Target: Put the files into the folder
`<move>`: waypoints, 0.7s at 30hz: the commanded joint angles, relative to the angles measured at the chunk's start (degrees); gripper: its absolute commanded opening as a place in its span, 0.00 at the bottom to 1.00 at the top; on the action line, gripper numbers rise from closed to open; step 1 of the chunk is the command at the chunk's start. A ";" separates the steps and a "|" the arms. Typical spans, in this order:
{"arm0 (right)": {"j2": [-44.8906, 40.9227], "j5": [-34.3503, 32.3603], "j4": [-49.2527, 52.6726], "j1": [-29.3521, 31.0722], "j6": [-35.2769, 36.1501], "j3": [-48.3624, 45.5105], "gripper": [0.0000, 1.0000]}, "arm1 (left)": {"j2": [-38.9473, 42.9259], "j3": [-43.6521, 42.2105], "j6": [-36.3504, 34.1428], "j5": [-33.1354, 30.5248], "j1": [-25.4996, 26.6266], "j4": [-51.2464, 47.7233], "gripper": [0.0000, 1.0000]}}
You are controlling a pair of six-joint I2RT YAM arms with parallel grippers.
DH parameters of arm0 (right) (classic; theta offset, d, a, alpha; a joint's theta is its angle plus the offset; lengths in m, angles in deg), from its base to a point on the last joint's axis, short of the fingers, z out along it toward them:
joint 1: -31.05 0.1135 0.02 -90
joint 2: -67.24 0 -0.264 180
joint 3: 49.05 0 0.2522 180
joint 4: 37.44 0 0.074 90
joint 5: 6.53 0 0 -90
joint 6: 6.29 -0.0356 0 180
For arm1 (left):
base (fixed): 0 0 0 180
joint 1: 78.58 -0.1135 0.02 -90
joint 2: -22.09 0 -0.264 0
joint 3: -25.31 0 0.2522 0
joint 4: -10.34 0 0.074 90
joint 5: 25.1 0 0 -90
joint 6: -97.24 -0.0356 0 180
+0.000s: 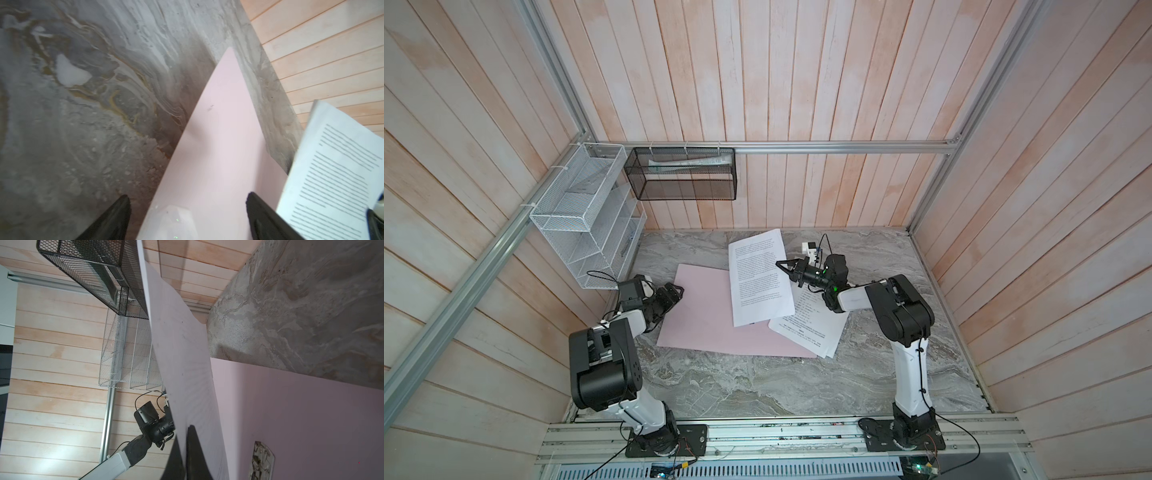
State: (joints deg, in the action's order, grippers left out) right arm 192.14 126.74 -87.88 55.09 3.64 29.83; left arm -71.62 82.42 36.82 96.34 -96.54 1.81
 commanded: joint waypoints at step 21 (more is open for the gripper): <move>-5.74 -4.92 6.33 -0.70 10.22 -7.47 0.00 | 9.69 -10.09 3.39 4.64 7.42 5.23 0.79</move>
State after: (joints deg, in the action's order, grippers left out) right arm 186.90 122.28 -81.04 54.87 12.67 22.75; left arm -62.44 72.72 40.03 101.74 -88.95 5.55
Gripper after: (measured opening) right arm 0.047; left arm 0.790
